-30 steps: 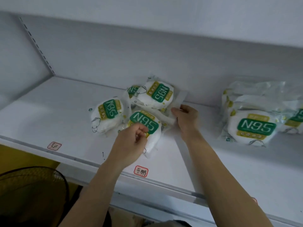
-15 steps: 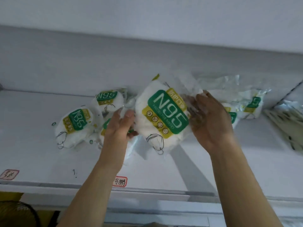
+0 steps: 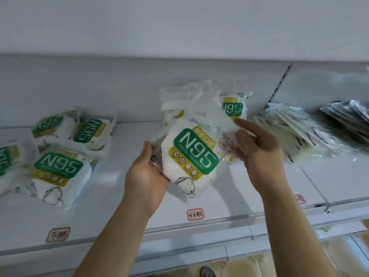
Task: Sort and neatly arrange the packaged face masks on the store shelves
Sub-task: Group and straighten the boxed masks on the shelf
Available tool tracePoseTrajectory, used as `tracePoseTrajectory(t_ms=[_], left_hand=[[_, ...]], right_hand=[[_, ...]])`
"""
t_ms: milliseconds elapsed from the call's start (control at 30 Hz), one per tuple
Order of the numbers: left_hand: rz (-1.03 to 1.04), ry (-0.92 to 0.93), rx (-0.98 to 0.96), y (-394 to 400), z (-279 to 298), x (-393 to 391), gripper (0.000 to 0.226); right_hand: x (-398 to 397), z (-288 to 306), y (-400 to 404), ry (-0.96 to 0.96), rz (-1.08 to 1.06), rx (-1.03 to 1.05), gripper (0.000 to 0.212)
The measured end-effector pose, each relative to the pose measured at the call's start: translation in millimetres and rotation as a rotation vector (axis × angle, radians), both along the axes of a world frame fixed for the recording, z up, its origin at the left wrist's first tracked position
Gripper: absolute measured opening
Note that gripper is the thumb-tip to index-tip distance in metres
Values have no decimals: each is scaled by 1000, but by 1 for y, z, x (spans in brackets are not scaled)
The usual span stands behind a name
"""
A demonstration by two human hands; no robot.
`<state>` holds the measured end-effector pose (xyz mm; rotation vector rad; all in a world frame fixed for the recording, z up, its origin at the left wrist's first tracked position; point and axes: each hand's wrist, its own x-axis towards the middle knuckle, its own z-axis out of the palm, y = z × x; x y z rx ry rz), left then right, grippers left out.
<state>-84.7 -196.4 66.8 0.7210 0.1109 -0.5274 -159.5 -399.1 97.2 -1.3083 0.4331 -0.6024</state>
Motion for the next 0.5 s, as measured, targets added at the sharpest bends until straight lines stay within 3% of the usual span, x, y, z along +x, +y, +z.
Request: tracePoseTrajectory(t_ms=[133,233,267,333,400,500], left_hand=[[13,68,3,-46,8,-21,41],[26,66,11,-77,9,-35,41],[38,64,8,-85,9,-39,41],[69,60,-20,-97,5,-43,42],[114,64,-47,-109,-2,-46,42],[116,55,-34,-129,-11,-58,41]], right_hand=[[-17,-6,-47,-4,-85,-24,22],[-24,-13,-76,-31,-168,72,13],[-26,-17,-84,-40,-136,143,15],[-34,-27,-96,-15,62,223,42],[-42,-36,-95,114,325,151,68],[-51,-53,-90,242,442,111,51]])
